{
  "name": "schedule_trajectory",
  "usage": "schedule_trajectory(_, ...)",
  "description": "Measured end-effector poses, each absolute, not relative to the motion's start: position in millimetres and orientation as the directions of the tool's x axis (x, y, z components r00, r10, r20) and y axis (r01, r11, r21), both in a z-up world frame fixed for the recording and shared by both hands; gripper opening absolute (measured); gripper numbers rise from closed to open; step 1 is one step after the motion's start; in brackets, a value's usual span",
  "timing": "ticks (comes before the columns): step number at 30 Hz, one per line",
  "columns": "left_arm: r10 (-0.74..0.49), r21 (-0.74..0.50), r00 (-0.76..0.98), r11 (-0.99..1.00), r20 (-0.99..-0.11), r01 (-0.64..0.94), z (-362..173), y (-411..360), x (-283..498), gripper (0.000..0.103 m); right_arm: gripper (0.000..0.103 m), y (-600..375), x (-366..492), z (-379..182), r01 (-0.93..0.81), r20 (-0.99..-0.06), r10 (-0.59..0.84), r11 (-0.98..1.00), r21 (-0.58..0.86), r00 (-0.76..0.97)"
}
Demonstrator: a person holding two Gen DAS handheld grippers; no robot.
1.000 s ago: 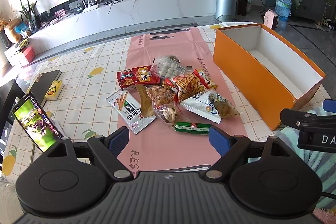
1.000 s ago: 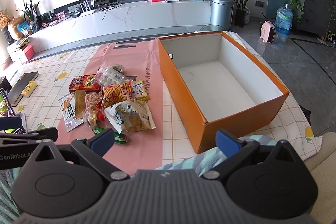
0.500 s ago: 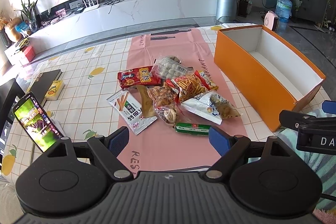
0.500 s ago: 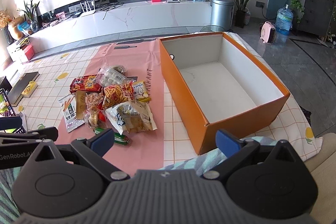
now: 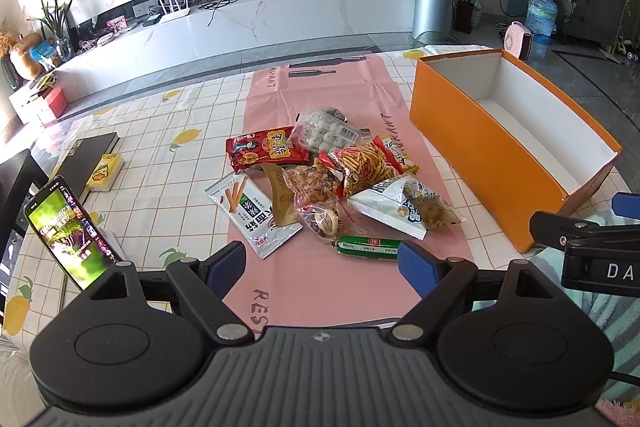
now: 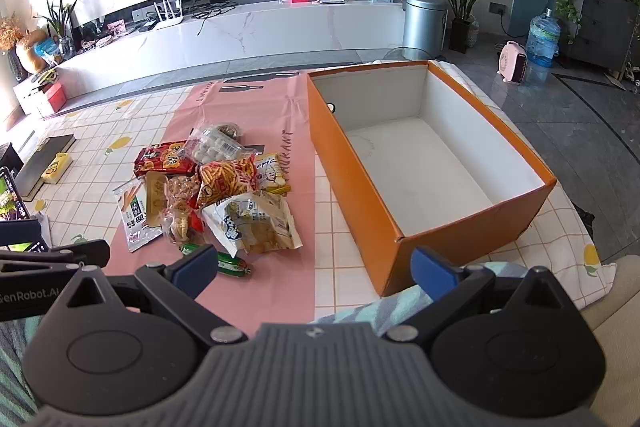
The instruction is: Organize snacks
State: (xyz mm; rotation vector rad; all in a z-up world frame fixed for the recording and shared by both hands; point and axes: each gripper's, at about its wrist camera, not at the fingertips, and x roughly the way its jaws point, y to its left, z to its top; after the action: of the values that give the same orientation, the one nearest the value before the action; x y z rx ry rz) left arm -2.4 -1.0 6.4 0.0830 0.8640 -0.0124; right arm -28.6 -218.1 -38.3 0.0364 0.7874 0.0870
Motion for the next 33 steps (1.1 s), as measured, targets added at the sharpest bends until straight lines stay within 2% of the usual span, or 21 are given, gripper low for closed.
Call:
schedule_trajectory(11, 0.007, 0.082, 0.646, 0.993, -0.763, 0.086, 4.9, 4.0, 4.7, 0.099, 0.099, -213.5, -19.1, -44.9, -0.092, -0.702, 0.116, 0.993, 0.072, 0.703)
schedule_trajectory(14, 0.0, 0.104, 0.648, 0.987, -0.762, 0.122, 4.3, 7.8, 7.3, 0.092, 0.099, -212.7, -15.9, -48.7, -0.126, -0.682, 0.159, 0.987, 0.098, 0.713)
schedule_trajectory(17, -0.036, 0.095, 0.628, 0.98, -0.777, 0.174, -0.7, 11.6, 13.3, 0.076, 0.098, -207.6, -8.9, -55.2, -0.157, -0.678, 0.192, 0.981, 0.113, 0.71)
schedule_trajectory(20, -0.101, 0.037, 0.603, 0.976, -0.791, 0.212, -7.8, 17.2, 22.5, 0.064, 0.082, -198.0, 2.0, -65.0, -0.194, -0.695, 0.22, 0.974, 0.117, 0.685)
schedule_trajectory(22, -0.14, -0.013, 0.587, 0.977, -0.797, 0.215, -12.1, 22.6, 29.4, 0.062, 0.079, -191.0, 11.2, -71.6, -0.223, -0.704, 0.239, 0.968, 0.117, 0.669)
schedule_trajectory(24, -0.172, -0.065, 0.572, 0.977, -0.802, 0.203, -17.3, 27.7, 38.9, 0.061, 0.073, -185.7, 19.0, -75.4, -0.242, -0.699, 0.248, 0.964, 0.11, 0.67)
schedule_trajectory(26, -0.182, -0.084, 0.562, 0.977, -0.807, 0.196, -22.7, 30.3, 48.4, 0.056, 0.072, -180.7, 27.0, -78.9, -0.252, -0.696, 0.241, 0.964, 0.088, 0.677)
schedule_trajectory(30, -0.187, -0.129, 0.56, 0.982, -0.807, 0.141, -33.5, 37.6, 70.3, 0.035, 0.073, -170.4, 52.1, -91.2, -0.292, -0.724, 0.255, 0.953, 0.078, 0.64)
schedule_trajectory(33, -0.195, -0.157, 0.543, 0.981, -0.817, 0.117, -43.6, 39.3, 88.3, 0.035, 0.073, -166.6, 70.2, -102.2, -0.297, -0.748, 0.271, 0.949, 0.103, 0.606)
